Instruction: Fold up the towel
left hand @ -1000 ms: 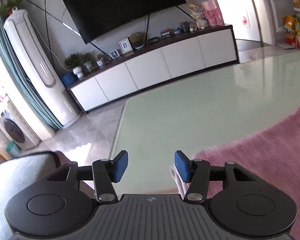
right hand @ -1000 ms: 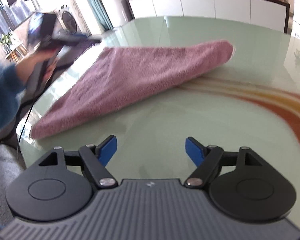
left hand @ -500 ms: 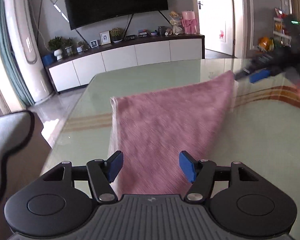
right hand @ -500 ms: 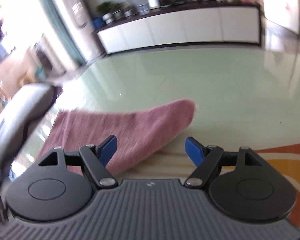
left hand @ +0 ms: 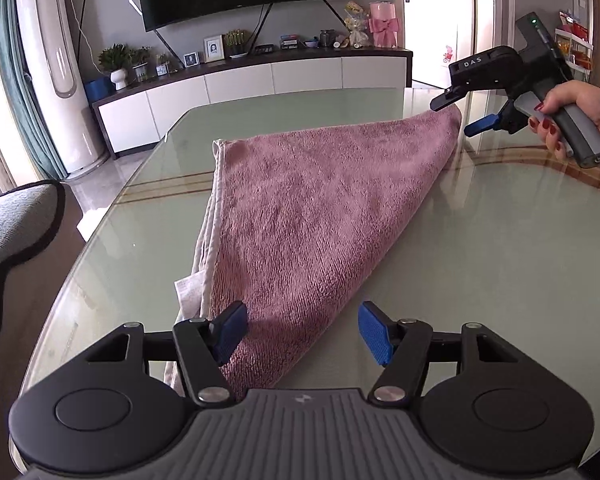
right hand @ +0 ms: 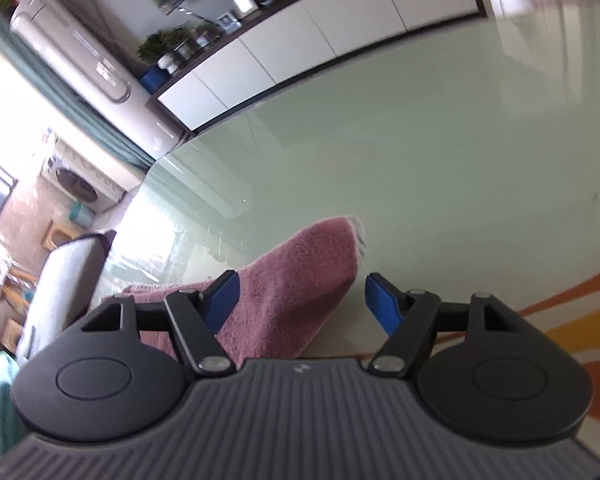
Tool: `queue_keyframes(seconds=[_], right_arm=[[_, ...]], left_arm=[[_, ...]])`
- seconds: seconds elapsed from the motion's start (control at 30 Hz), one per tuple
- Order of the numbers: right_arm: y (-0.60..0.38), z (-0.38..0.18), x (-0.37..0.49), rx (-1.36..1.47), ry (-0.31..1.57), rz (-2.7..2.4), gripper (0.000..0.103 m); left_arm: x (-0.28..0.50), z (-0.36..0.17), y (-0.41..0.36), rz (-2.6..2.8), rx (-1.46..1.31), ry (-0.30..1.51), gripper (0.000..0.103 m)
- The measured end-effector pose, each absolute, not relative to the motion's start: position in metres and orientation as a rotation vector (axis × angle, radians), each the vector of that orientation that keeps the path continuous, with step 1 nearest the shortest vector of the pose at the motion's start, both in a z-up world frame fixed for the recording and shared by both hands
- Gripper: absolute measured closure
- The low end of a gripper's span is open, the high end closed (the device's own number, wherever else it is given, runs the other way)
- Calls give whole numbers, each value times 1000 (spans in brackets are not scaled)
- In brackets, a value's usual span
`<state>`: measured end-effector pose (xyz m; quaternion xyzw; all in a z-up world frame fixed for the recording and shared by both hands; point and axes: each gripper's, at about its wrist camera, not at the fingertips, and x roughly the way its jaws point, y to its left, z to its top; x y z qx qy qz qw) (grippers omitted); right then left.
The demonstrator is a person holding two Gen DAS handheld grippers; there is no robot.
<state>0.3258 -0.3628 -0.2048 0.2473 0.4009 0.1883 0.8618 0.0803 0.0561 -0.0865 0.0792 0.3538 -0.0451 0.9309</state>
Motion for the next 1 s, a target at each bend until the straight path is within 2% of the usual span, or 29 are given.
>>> queue_keyframes(seconds=[0.07,0.13,0.17,0.2,0.23,0.3,0.37,0.5,0.73,0.8,0.87,1.0], right_arm=[[-366,-206,328,560,842,407,33],[-365,-206,327,558,841,409,40],[-365,-205,328,554,840,408,48],[-365,-206,329,554,841,405,65],[-366,-209,330,563,847,400,74],[-368,-213,330,595,849,398,83],[-374,-217,326,625,836,405,87],[-382,-213,318,616,821,417,92],[-399,-205,308,561,833,400,92],[-410,-204,301,539,834,390,92],[-423,-203,293,523,832,372,92],[-458,-202,271,483,838,330,92]], left_arm=[[79,-87,56,-94,180,718,38],[76,-83,57,-103,199,706,38],[74,-82,58,-114,209,698,38],[73,-82,58,-128,225,690,38],[71,-82,59,-143,245,682,38],[72,-85,61,-163,261,698,38],[75,-89,65,-182,270,721,37],[87,-86,79,-214,157,769,38],[96,-80,74,-267,113,809,38],[98,-82,73,-280,93,818,43],[99,-82,67,-296,79,824,52],[99,-84,49,-341,65,842,60]])
